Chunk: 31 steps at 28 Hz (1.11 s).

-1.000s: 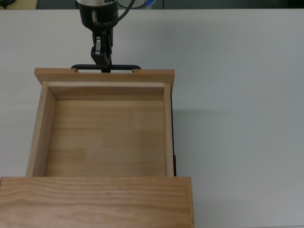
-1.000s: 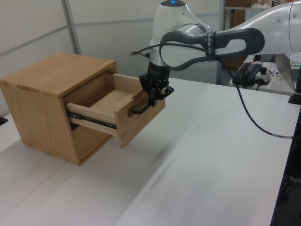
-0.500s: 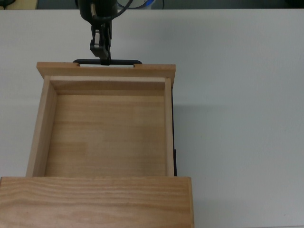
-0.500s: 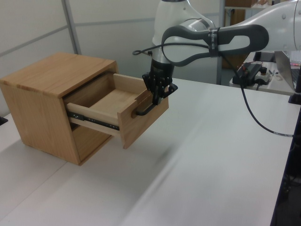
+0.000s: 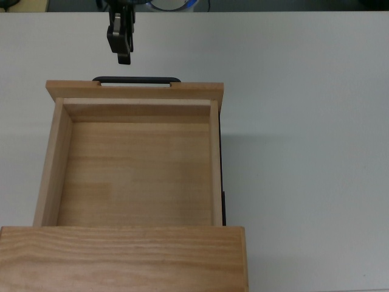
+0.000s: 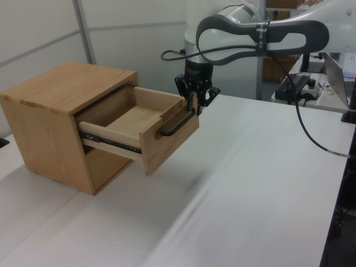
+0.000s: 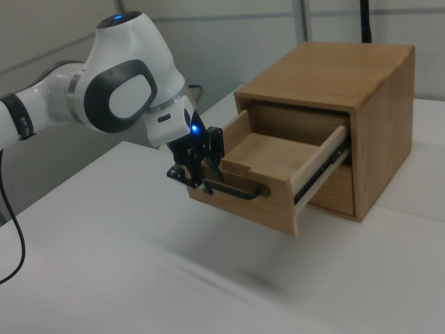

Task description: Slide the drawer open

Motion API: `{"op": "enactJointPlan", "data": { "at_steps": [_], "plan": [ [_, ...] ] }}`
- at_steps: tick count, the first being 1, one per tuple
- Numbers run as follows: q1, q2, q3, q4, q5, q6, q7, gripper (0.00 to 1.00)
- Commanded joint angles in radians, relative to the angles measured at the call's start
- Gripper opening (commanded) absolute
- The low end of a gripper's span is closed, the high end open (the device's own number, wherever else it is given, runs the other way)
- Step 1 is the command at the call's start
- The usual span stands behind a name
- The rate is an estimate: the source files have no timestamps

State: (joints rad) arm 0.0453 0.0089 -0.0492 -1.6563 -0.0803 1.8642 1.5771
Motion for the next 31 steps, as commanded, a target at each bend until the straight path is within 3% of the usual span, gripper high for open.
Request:
{"op": "enactJointPlan", "data": {
  "at_steps": [1, 3, 9, 12, 14, 31],
  "plan": [
    [0.002, -0.026, 0.034, -0.002, -0.074, -0.072, -0.052, 0.44],
    [0.002, -0.030, 0.052, -0.002, -0.099, -0.098, -0.107, 0.52],
    [0.002, -0.030, 0.083, -0.002, -0.101, -0.181, -0.340, 0.69],
    [0.002, -0.030, 0.092, -0.002, -0.101, -0.217, -0.429, 0.83],
    [0.002, -0.030, 0.095, -0.003, -0.101, -0.246, -0.511, 0.98],
    [0.001, -0.040, 0.098, -0.002, -0.099, -0.284, -1.066, 1.00]
  ]
}}
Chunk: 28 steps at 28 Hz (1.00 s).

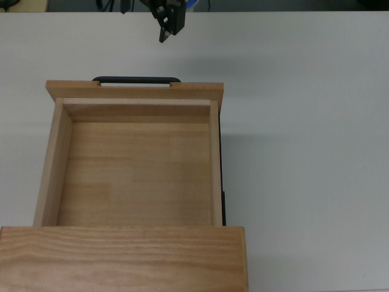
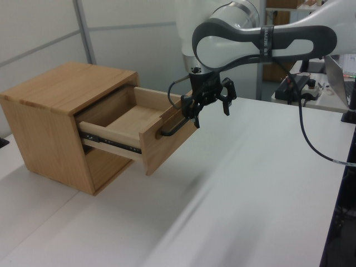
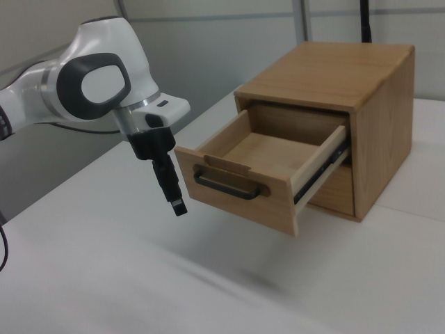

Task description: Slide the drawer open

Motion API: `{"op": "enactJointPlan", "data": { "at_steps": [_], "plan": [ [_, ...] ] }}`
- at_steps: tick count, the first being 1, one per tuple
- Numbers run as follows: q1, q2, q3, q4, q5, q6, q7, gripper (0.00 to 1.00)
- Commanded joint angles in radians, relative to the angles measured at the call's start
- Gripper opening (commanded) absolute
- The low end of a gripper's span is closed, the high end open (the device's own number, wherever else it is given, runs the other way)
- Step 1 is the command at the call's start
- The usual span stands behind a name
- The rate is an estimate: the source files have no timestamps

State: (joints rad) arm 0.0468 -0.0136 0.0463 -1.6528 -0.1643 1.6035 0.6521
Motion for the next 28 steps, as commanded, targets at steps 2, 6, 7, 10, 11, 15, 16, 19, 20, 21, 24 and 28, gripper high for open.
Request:
{"op": "enactJointPlan", "data": {
  "at_steps": [2, 6, 7, 10, 11, 15, 16, 19, 20, 21, 24, 28],
  "plan": [
    [-0.010, -0.017, 0.003, -0.004, -0.006, -0.024, -0.220, 1.00],
    [-0.019, -0.016, 0.003, -0.004, 0.009, -0.022, -0.319, 1.00],
    [-0.019, -0.016, 0.003, -0.004, 0.012, -0.022, -0.351, 1.00],
    [-0.021, -0.014, 0.003, -0.004, 0.012, -0.020, -0.393, 1.00],
    [-0.021, -0.014, 0.003, -0.004, 0.012, -0.020, -0.410, 1.00],
    [-0.022, -0.014, 0.003, -0.004, 0.012, -0.020, -0.499, 1.00],
    [-0.025, -0.015, 0.003, -0.004, 0.012, -0.020, -0.523, 1.00],
    [-0.027, -0.014, 0.003, 0.002, 0.014, -0.020, -0.546, 1.00],
    [-0.027, -0.011, 0.003, 0.005, 0.017, -0.022, -0.549, 1.00],
    [-0.027, -0.009, 0.003, 0.007, 0.034, -0.022, -0.549, 1.00],
    [-0.031, -0.009, -0.003, 0.007, 0.097, -0.022, -0.555, 1.00],
    [-0.053, -0.014, -0.006, 0.008, 0.147, -0.025, -0.604, 1.00]
  ]
}}
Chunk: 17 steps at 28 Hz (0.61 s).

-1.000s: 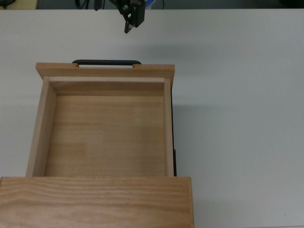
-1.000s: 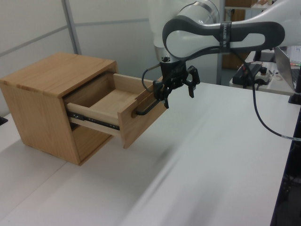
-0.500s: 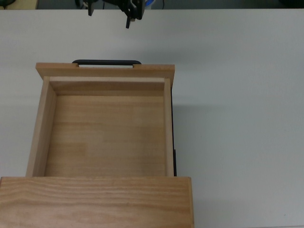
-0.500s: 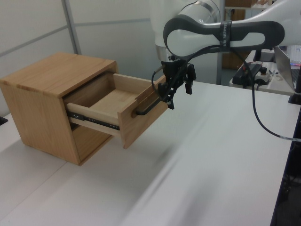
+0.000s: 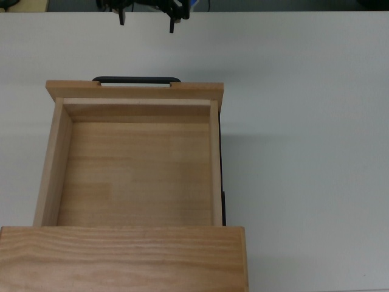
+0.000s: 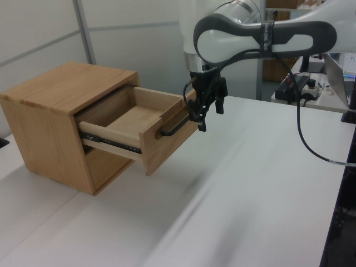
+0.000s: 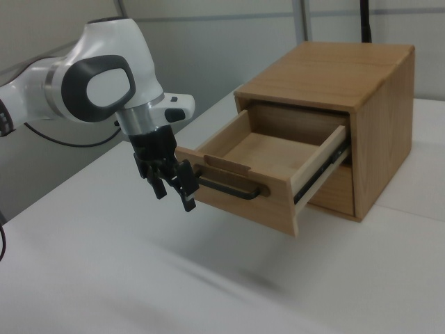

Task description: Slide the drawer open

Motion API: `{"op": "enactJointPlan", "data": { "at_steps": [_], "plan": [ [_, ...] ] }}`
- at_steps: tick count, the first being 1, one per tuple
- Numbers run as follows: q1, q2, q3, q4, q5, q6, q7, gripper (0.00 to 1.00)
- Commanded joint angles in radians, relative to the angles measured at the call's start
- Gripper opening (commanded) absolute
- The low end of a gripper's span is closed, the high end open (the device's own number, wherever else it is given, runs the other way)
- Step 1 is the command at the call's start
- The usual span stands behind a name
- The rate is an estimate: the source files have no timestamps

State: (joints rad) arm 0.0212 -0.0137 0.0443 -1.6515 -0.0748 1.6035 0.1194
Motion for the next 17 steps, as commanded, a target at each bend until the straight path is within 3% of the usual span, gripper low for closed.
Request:
{"op": "enactJointPlan", "data": {
  "at_steps": [1, 17],
  "plan": [
    [-0.029, -0.014, -0.004, 0.007, 0.059, -0.025, -0.075, 1.00],
    [-0.027, -0.006, -0.004, 0.010, 0.046, -0.025, -0.079, 1.00]
  ]
}}
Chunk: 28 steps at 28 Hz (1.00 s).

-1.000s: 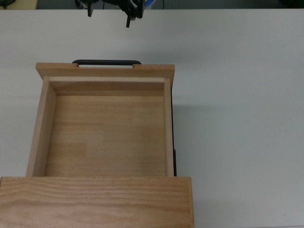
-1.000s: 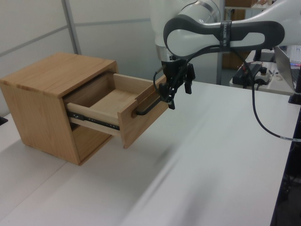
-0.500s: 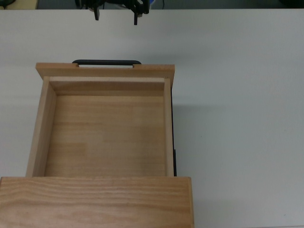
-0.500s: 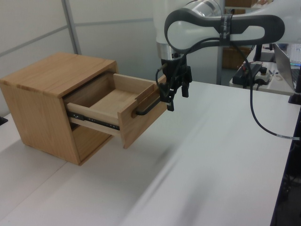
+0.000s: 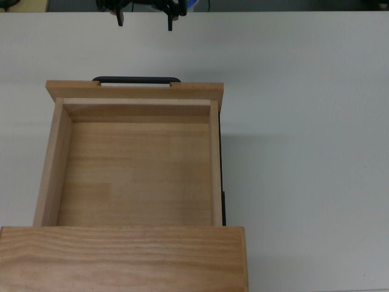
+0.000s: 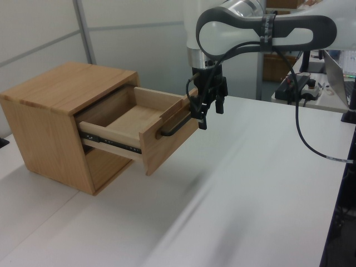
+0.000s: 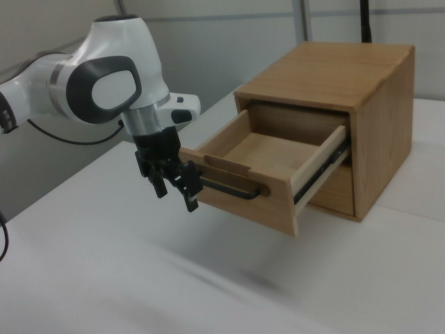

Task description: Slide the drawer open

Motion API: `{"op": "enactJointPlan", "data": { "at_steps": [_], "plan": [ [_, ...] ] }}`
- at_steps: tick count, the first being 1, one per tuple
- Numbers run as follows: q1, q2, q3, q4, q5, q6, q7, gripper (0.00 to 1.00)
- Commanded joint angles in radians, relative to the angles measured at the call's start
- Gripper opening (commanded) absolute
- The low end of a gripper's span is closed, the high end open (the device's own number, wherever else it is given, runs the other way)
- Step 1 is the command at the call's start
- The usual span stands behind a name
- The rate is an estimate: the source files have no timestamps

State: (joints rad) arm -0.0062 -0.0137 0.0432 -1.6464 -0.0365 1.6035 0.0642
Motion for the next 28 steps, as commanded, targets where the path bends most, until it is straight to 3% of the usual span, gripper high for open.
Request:
{"op": "enactJointPlan", "data": {
  "at_steps": [1, 14, 28],
  "plan": [
    [0.000, -0.005, -0.002, 0.005, 0.007, -0.025, -0.024, 1.00],
    [-0.012, 0.040, -0.006, 0.048, 0.006, -0.022, -0.030, 1.00],
    [-0.018, 0.043, -0.008, 0.060, 0.009, -0.022, -0.032, 1.00]
  ]
}}
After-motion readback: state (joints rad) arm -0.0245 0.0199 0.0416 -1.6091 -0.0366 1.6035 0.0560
